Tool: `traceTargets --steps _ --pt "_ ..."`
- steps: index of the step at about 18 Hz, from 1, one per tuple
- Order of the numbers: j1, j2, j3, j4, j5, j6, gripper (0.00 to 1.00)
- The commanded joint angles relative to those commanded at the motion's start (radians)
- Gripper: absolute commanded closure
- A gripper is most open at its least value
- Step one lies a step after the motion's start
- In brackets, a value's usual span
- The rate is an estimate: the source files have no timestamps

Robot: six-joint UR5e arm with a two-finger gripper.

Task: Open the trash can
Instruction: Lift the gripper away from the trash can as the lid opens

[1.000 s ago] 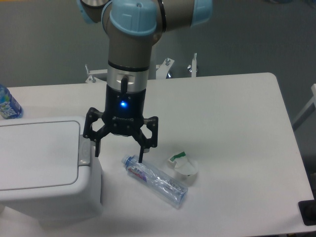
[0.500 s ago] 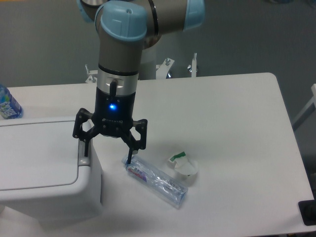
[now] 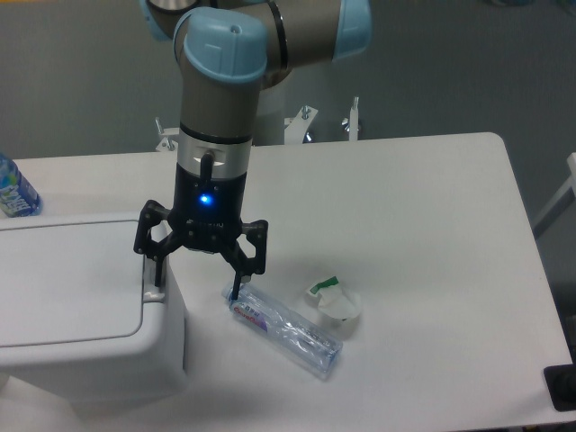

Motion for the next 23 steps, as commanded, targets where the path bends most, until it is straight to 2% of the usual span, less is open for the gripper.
traceTargets --steps 7,11,13,16,19,23 --pt "0.0 -0.002 0.0 0.0 0.0 -0.002 0.0" --pt "0.002 0.0 0.046 0.003 0.0 0.0 0.0" --pt "0.026 0.005 0.072 0.006 0.011 0.003 0.0" --pt "0.096 0.014 0.101 0.006 0.072 0.014 0.0" --pt "0.152 0.017 0.104 0.006 0.153 0.031 0.0" --pt "0.207 0.026 0.089 -0.011 0.287 0.15 0.0"
